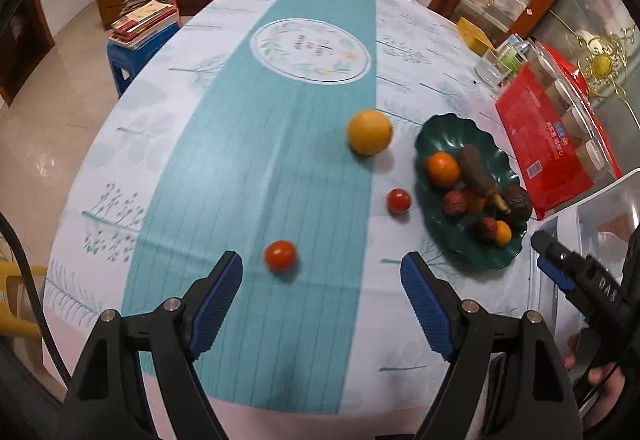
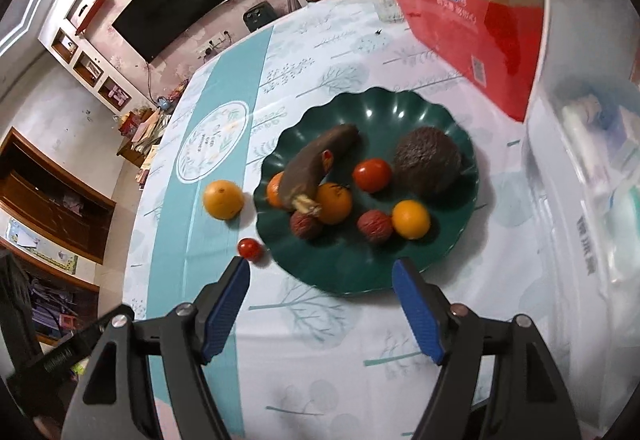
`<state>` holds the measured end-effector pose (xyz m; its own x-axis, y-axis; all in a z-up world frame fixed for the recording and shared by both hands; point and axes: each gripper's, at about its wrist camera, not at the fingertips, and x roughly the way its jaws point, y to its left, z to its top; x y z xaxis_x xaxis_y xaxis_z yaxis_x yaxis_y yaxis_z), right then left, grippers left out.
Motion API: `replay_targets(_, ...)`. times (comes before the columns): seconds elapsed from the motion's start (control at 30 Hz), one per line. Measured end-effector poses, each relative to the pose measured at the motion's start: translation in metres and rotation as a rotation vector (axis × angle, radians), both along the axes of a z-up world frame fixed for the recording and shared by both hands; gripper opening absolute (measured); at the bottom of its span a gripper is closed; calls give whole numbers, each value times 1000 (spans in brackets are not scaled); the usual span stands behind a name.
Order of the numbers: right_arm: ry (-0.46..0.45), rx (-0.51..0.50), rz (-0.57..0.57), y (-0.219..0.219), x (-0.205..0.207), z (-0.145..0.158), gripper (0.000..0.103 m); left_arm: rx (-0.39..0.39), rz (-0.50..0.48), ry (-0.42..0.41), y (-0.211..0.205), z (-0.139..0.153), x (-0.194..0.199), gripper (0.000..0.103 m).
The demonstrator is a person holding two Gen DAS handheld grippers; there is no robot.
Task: Organize fruits
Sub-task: 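Withdraw both tools from the plate toward the remaining cherry tomatoes, then grasp a cherry tomato with the left tool while the right tool grasps another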
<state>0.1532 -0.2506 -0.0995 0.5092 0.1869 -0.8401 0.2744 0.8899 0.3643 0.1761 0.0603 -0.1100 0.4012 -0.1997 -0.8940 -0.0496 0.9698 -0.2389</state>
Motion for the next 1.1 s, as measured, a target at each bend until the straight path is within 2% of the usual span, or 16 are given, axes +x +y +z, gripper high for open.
replay_targets(0.23,73,34,49,28,19,-10,74,1,8,14,26,-14,-5,80)
replay_targets(0.47,157,49,77,64,44,-29,74,26,-39,81,37,-38,9,80)
replay_targets(0.73,204,2,-1,88,65,-51,74,26,-196,127,36,-71,28,76)
replay_targets(0.77,205,-4,-14,90,67,-54,72,24,-210,131,36,-74,30,75)
replay_targets(0.83,210,-13,-38,94,70,-59,67,12,-239,143,35,-83,36,66)
replay_targets(0.9,213,-14,-56,99,75,-65,57,-6,-266,159,34,-91,41,63)
replay_targets(0.97,209,-19,-66,105,79,-69,53,-35,-290,170,34,-97,46,61)
replay_targets(1.03,199,-34,-72,112,84,-73,48,-59,-318,179,32,-102,50,53)
replay_targets(1.1,197,-50,-69,117,88,-76,41,-70,-341,171,29,-103,53,51)
